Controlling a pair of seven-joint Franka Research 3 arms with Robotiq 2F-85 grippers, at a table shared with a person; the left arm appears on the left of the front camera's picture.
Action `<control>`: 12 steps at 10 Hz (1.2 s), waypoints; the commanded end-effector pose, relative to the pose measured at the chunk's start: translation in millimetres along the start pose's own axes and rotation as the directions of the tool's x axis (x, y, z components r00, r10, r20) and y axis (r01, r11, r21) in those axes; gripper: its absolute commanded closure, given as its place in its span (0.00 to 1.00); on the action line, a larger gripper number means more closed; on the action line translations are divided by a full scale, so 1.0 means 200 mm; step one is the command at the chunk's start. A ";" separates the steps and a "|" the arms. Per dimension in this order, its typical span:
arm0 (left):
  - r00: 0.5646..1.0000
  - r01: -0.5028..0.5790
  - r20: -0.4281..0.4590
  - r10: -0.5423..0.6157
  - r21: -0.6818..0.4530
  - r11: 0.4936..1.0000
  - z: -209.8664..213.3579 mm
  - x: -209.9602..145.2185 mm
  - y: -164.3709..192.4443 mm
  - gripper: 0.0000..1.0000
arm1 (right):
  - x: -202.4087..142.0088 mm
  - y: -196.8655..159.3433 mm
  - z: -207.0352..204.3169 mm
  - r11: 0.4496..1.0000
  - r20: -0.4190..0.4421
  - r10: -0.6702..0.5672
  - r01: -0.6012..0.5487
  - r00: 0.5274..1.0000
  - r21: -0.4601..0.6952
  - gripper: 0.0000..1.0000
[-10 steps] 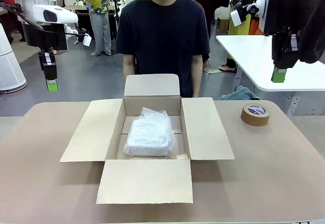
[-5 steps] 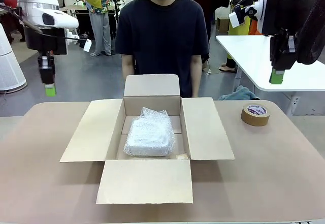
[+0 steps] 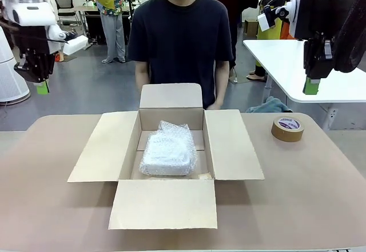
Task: Wrap the clocks to prevent damage.
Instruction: Once the human has placed the objects inside and stepped back, release both hands from the side flaps of the Package Box, then push the right (or left) flap of the Package Box to close it.
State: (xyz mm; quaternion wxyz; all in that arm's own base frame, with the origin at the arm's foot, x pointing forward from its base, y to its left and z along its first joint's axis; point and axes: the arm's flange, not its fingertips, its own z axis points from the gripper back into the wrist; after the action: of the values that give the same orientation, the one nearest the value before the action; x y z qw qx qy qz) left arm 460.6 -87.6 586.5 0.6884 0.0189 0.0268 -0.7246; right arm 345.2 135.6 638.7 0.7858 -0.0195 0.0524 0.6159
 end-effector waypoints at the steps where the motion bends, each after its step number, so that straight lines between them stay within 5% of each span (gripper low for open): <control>1: 0.990 -0.012 0.142 0.017 -0.035 0.999 -0.03 -0.09 -0.02 1.00 | 0.01 0.00 0.00 1.000 0.014 -0.012 0.011 1.000 0.013 0.99; 2: 0.985 -0.036 0.166 0.045 -0.056 0.998 -0.03 -0.12 0.00 1.00 | 0.01 0.00 0.00 1.000 0.014 -0.012 0.011 1.000 0.013 0.99; 3: 0.997 -0.015 0.070 0.015 -0.011 1.000 -0.01 -0.06 0.01 1.00 | 0.01 0.00 0.00 1.000 0.014 -0.012 0.011 1.000 0.013 0.99; 12: 0.997 -0.015 0.070 0.015 -0.011 1.000 -0.01 -0.06 0.01 1.00 | 0.01 0.00 0.00 1.000 0.014 -0.012 0.011 1.000 0.013 0.99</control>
State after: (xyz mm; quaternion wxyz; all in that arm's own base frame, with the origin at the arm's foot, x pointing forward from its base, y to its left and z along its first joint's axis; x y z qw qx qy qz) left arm 462.2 -77.8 583.7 0.6932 -0.0227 0.0029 -0.7204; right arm 345.2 135.7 638.7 0.7858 -0.0194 0.0524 0.6159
